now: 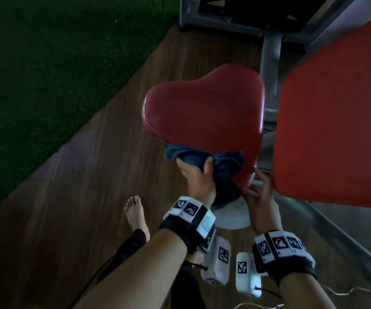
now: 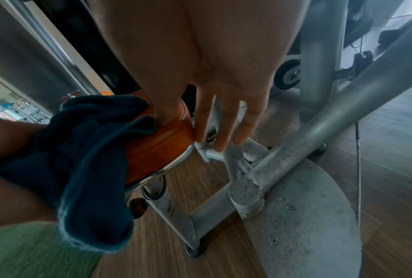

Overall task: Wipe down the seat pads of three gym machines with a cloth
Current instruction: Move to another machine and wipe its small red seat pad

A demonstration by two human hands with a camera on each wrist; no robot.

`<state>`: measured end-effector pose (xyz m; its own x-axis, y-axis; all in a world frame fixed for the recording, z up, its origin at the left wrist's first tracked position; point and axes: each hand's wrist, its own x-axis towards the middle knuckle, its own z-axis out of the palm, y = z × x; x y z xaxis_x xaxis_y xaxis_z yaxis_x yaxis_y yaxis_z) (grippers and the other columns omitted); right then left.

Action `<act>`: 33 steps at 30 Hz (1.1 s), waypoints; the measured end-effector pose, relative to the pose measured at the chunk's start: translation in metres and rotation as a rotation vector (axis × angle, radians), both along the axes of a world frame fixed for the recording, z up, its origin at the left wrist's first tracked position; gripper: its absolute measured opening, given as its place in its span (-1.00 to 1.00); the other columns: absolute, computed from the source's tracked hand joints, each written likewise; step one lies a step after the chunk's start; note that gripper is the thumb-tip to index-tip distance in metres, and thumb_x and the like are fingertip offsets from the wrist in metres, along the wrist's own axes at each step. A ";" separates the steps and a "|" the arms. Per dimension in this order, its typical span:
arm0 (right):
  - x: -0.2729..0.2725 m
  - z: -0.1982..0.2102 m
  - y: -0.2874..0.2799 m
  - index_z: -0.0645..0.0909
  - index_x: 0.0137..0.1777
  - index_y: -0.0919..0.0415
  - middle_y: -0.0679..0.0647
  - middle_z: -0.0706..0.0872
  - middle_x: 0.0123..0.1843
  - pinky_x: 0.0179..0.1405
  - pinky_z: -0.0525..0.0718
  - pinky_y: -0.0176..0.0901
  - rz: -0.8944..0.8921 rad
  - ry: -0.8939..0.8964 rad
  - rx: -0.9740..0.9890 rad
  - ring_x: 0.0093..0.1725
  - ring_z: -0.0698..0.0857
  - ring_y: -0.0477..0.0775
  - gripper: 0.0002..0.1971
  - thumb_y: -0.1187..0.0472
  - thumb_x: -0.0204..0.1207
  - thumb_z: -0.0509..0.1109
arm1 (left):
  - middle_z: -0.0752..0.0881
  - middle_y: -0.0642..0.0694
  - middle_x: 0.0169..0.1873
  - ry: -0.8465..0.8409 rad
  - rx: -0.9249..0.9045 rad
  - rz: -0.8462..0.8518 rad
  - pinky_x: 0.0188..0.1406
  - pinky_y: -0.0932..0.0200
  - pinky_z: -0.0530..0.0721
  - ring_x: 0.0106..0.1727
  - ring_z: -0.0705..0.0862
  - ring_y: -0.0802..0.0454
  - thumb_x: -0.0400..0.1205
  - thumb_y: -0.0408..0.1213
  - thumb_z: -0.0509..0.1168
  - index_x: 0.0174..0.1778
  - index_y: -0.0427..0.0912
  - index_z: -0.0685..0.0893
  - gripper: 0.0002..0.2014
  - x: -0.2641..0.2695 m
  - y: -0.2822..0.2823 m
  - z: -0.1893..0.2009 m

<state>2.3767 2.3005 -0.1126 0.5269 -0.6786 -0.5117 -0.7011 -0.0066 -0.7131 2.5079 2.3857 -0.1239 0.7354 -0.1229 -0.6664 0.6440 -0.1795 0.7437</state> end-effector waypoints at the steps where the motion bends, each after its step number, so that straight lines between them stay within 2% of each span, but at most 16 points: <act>1: 0.001 0.001 0.000 0.25 0.51 -0.29 -0.17 0.65 0.17 0.06 0.56 -0.13 -0.003 -0.002 0.002 0.09 0.68 -0.17 -0.42 0.20 0.62 0.35 | 0.24 -0.20 0.58 0.006 -0.007 -0.010 0.58 -0.13 0.33 0.58 0.31 -0.10 0.43 0.17 0.39 0.63 -0.04 -0.08 0.00 -0.001 0.001 0.000; 3: 0.003 0.002 0.000 0.27 0.52 -0.23 -0.07 0.66 0.22 -0.04 0.53 -0.28 0.001 -0.008 0.005 0.06 0.67 -0.23 -0.43 0.23 0.61 0.36 | 0.36 -0.23 0.50 -0.017 -0.012 0.002 0.52 -0.15 0.41 0.50 0.42 -0.12 0.28 0.27 0.36 0.55 -0.06 0.03 0.02 0.016 0.005 -0.002; 4: 0.004 0.003 -0.001 0.28 0.51 -0.21 -0.05 0.66 0.23 -0.11 0.50 -0.37 0.002 -0.008 0.006 0.01 0.65 -0.31 -0.44 0.24 0.61 0.36 | 0.38 -0.24 0.48 -0.040 -0.006 0.042 0.52 -0.15 0.42 0.49 0.44 -0.13 0.28 0.26 0.37 0.53 -0.08 0.05 0.00 0.033 0.008 -0.002; 6: 0.006 0.001 -0.002 0.30 0.49 -0.24 -0.04 0.66 0.25 -0.17 0.47 -0.42 -0.004 -0.010 0.004 -0.01 0.63 -0.35 -0.44 0.23 0.60 0.37 | 0.37 -0.28 0.52 -0.099 0.009 0.188 0.53 -0.16 0.40 0.51 0.43 -0.16 0.41 0.13 0.42 0.58 -0.14 -0.01 -0.02 0.075 0.014 -0.002; 9: 0.005 -0.006 -0.003 0.30 0.44 -0.34 0.02 0.62 0.34 -0.14 0.51 -0.45 -0.005 -0.019 -0.012 0.13 0.69 -0.16 -0.43 0.21 0.58 0.40 | 0.26 -0.31 0.58 -0.113 0.038 0.321 0.47 -0.14 0.46 0.51 0.41 -0.21 0.59 -0.02 0.36 0.67 -0.08 -0.18 -0.07 0.117 0.023 -0.007; 12: 0.002 -0.007 0.000 0.28 0.50 -0.25 0.04 0.61 0.35 -0.22 0.51 -0.57 -0.004 0.008 -0.048 0.06 0.67 -0.25 -0.42 0.22 0.59 0.38 | 0.29 -0.26 0.57 -0.166 0.004 0.338 0.37 0.02 0.52 0.46 0.47 -0.12 0.66 -0.14 0.32 0.67 -0.03 -0.15 -0.16 0.095 0.011 -0.004; 16: 0.005 -0.006 0.003 0.27 0.56 -0.04 0.12 0.63 0.30 -0.18 0.45 -0.76 0.019 -0.008 -0.094 0.16 0.68 -0.02 -0.42 0.30 0.60 0.36 | 0.25 -0.19 0.60 -0.113 -0.047 0.166 0.57 -0.01 0.36 0.57 0.36 -0.04 0.65 -0.12 0.32 0.67 -0.11 -0.22 -0.11 0.037 0.004 -0.009; 19: 0.006 -0.003 0.003 0.24 0.57 -0.04 0.07 0.64 0.28 -0.18 0.45 -0.77 0.033 0.017 -0.081 0.16 0.69 -0.06 -0.40 0.30 0.60 0.35 | 0.36 -0.19 0.53 -0.067 -0.053 0.081 0.53 -0.08 0.43 0.51 0.43 -0.06 0.63 -0.08 0.35 0.62 -0.17 -0.13 -0.14 0.044 0.011 -0.018; 21: 0.007 -0.002 0.002 0.23 0.56 -0.07 0.02 0.66 0.27 -0.23 0.48 -0.73 0.034 0.038 -0.062 0.08 0.67 -0.28 -0.40 0.29 0.60 0.35 | 0.36 -0.21 0.52 -0.083 -0.036 0.162 0.52 -0.09 0.45 0.51 0.44 -0.10 0.57 0.00 0.39 0.60 -0.22 -0.10 -0.09 0.070 0.015 -0.020; 23: 0.008 -0.001 0.002 0.22 0.55 -0.12 -0.01 0.65 0.29 -0.26 0.49 -0.68 0.024 0.046 -0.050 0.01 0.63 -0.45 -0.41 0.27 0.61 0.34 | 0.19 -0.22 0.63 -0.083 -0.006 0.224 0.57 -0.09 0.37 0.59 0.32 -0.11 0.50 0.15 0.37 0.65 -0.20 -0.31 0.11 0.092 0.018 -0.020; 25: 0.008 -0.001 0.004 0.20 0.55 -0.14 -0.08 0.64 0.28 -0.14 0.52 -0.51 0.021 0.047 -0.041 0.02 0.67 -0.34 -0.42 0.24 0.63 0.32 | 0.12 -0.21 0.66 -0.090 0.012 0.246 0.58 -0.07 0.34 0.62 0.28 -0.09 0.54 0.16 0.33 0.64 -0.15 -0.40 0.11 0.090 0.018 -0.012; 26: 0.008 -0.001 0.005 0.18 0.55 -0.16 -0.12 0.63 0.26 -0.05 0.55 -0.31 0.019 0.051 -0.034 0.06 0.69 -0.20 -0.44 0.21 0.65 0.30 | 0.19 -0.18 0.65 -0.098 0.001 0.268 0.55 -0.01 0.40 0.59 0.34 -0.05 0.58 0.11 0.33 0.66 -0.09 -0.36 0.05 0.081 0.015 -0.010; 28: 0.007 -0.001 0.006 0.15 0.55 -0.21 -0.22 0.63 0.16 0.09 0.60 -0.01 0.017 0.054 -0.023 0.14 0.71 0.00 -0.44 0.18 0.66 0.28 | 0.33 -0.08 0.58 -0.102 -0.016 0.265 0.35 0.32 0.50 0.49 0.44 0.07 0.65 -0.06 0.32 0.68 -0.05 -0.23 -0.09 0.052 0.009 -0.006; 29: 0.007 0.000 0.006 0.14 0.55 -0.23 -0.26 0.62 0.13 0.14 0.63 0.10 0.020 0.056 -0.018 0.15 0.70 0.03 -0.44 0.20 0.66 0.27 | 0.34 -0.05 0.56 -0.080 -0.018 0.213 0.24 0.45 0.49 0.48 0.44 0.10 0.67 -0.10 0.31 0.69 -0.07 -0.20 -0.13 0.039 0.006 -0.004; 31: 0.007 0.001 0.005 0.14 0.55 -0.21 -0.24 0.61 0.14 0.22 0.62 0.14 0.038 0.079 -0.014 0.15 0.69 -0.03 -0.43 0.22 0.66 0.27 | 0.29 -0.09 0.60 -0.024 -0.013 0.108 0.25 0.41 0.45 0.53 0.39 0.07 0.68 -0.10 0.29 0.69 -0.09 -0.24 -0.12 0.022 0.007 -0.004; 33: 0.007 0.003 0.001 0.16 0.53 -0.20 -0.24 0.63 0.12 0.23 0.63 0.11 0.045 0.097 -0.013 0.16 0.70 -0.05 -0.43 0.24 0.65 0.29 | 0.10 -0.15 0.67 -0.024 0.015 0.060 0.49 0.23 0.30 0.64 0.21 0.01 0.69 -0.06 0.27 0.68 -0.14 -0.31 -0.09 0.025 0.009 -0.004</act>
